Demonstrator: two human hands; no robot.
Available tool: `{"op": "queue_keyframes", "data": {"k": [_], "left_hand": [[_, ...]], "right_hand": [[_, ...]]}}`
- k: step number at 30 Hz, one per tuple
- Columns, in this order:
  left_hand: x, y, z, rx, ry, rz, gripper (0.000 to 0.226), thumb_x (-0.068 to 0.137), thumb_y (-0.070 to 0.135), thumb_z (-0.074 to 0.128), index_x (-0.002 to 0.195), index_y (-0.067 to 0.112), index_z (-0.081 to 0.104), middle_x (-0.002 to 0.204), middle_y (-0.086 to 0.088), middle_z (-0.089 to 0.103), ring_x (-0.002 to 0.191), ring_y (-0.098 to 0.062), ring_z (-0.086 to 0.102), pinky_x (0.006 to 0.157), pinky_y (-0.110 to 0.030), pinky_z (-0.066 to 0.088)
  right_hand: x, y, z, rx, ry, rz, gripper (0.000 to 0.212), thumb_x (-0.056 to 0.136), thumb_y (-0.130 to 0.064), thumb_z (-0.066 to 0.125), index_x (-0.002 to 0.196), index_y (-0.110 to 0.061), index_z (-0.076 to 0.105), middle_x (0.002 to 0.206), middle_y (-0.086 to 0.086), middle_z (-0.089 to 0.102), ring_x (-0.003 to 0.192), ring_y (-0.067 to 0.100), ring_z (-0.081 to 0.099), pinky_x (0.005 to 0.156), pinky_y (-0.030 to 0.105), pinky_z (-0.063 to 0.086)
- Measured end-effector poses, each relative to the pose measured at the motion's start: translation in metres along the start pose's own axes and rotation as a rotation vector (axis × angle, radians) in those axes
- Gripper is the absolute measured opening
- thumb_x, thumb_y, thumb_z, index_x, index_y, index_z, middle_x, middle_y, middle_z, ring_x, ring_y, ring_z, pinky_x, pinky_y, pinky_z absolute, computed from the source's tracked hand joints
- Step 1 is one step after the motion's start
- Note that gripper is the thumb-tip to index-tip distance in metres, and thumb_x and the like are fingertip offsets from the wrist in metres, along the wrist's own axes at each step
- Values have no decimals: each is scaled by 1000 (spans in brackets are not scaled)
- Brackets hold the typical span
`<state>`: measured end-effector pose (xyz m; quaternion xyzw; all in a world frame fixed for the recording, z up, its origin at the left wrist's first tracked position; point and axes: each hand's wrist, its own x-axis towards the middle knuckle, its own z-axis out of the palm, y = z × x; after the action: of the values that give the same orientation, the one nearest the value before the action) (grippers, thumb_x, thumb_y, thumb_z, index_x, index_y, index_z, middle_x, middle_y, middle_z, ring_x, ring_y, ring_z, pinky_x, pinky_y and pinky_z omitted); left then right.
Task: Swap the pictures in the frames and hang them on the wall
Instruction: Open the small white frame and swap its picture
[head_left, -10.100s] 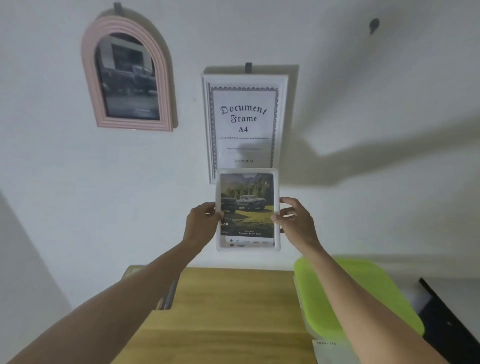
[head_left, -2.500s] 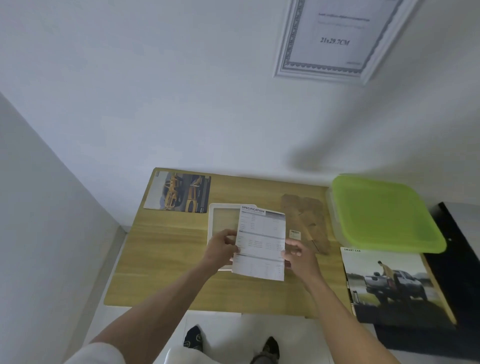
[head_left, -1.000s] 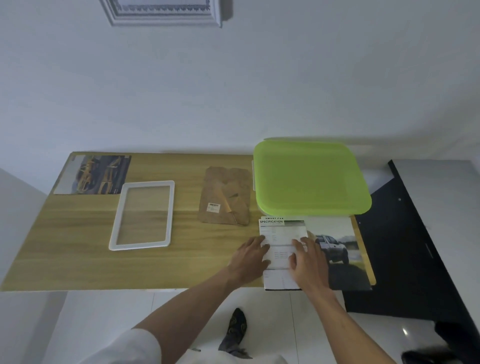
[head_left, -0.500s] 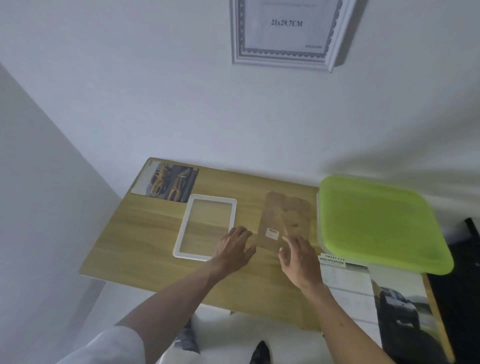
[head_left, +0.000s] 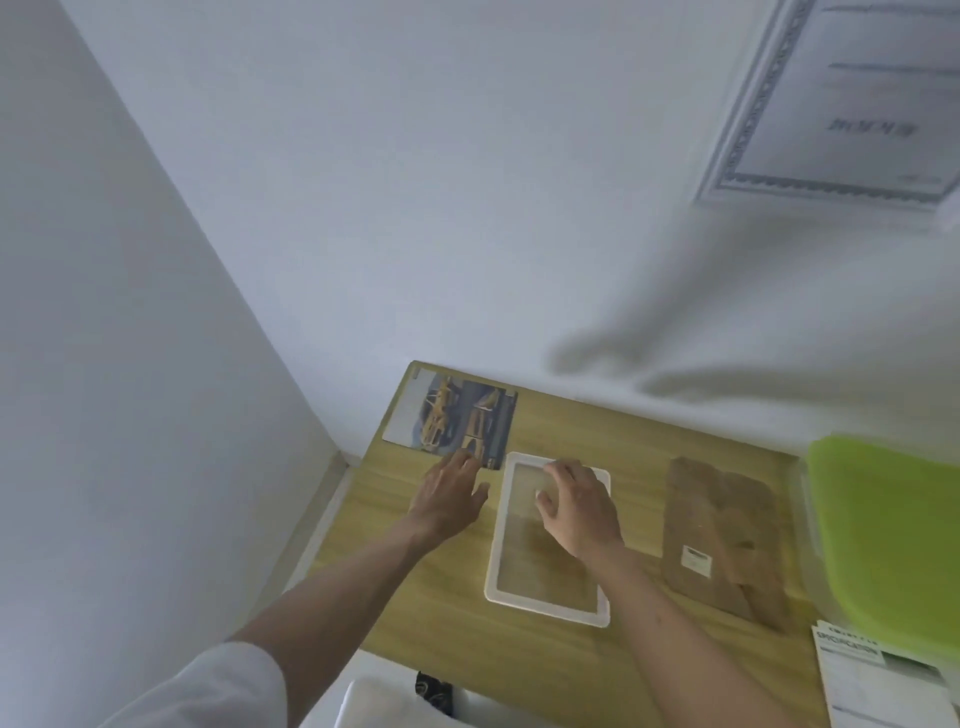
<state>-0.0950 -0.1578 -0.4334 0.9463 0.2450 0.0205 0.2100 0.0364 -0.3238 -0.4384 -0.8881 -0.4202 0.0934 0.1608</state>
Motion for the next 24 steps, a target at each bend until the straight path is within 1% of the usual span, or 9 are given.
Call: {"op": "queue_keyframes", "data": {"k": [6, 10, 12, 14, 16, 18, 19, 22, 24], "left_hand": [[32, -65, -25, 84, -25, -27, 49, 95, 26, 54, 140, 10, 44, 145, -7, 45, 133, -26, 40, 108, -35, 33], [51, -98, -26, 163, -74, 5, 62, 97, 33, 52, 150, 12, 30, 158, -6, 28, 144, -25, 27, 118, -34, 21], [58, -113, -20, 190, -130, 6, 64, 99, 35, 47, 154, 15, 22, 162, -3, 19, 148, -23, 19, 120, -36, 15], [61, -124, -13, 206, -162, 19, 60, 101, 36, 45, 154, 17, 25, 162, -1, 21, 148, -22, 22, 120, -37, 18], [62, -132, -8, 253, -112, 87, 55, 97, 36, 54, 145, 14, 43, 154, -5, 39, 137, -25, 42, 114, -38, 32], [63, -138, -4, 312, -76, 185, 51, 83, 38, 71, 126, 11, 62, 133, -10, 61, 112, -27, 63, 97, -38, 49], [63, -141, -1, 357, -60, 230, 51, 78, 39, 76, 118, 9, 66, 123, -11, 66, 101, -27, 67, 90, -37, 53], [65, -149, 5, 471, 45, 340, 47, 81, 39, 74, 111, 5, 64, 109, -14, 68, 87, -27, 65, 84, -40, 54], [64, -150, 5, 493, 116, 410, 38, 88, 29, 70, 114, 4, 58, 103, -14, 67, 83, -28, 65, 85, -44, 54]], "right_hand": [[61, -58, 21, -12, -168, -30, 51, 100, -34, 52, 146, -14, 44, 154, 4, 40, 142, 23, 37, 116, 35, 31], [90, -80, 40, -47, -223, -39, 59, 102, -37, 47, 154, -15, 30, 162, 3, 26, 150, 20, 22, 121, 34, 22], [100, -86, 51, -61, -280, -26, 62, 103, -35, 45, 157, -15, 21, 164, 3, 18, 151, 19, 17, 121, 34, 22], [105, -88, 60, -49, -324, 4, 64, 104, -33, 45, 158, -16, 15, 165, 2, 13, 152, 19, 15, 118, 35, 29], [109, -86, 65, -50, -330, 12, 63, 103, -31, 47, 157, -17, 19, 165, 2, 15, 151, 20, 17, 114, 37, 36], [111, -83, 67, -76, -337, -10, 59, 102, -32, 49, 155, -17, 28, 164, 2, 21, 150, 21, 22, 110, 39, 42], [112, -81, 68, -88, -337, -21, 57, 102, -33, 50, 153, -17, 32, 163, 2, 25, 149, 21, 25, 109, 39, 44], [110, -76, 72, -86, -303, -58, 48, 100, -32, 53, 145, -16, 46, 156, 7, 38, 146, 26, 34, 104, 42, 48], [106, -76, 74, -61, -243, -88, 43, 96, -28, 61, 136, -14, 56, 146, 12, 50, 137, 32, 46, 97, 45, 53]]}}
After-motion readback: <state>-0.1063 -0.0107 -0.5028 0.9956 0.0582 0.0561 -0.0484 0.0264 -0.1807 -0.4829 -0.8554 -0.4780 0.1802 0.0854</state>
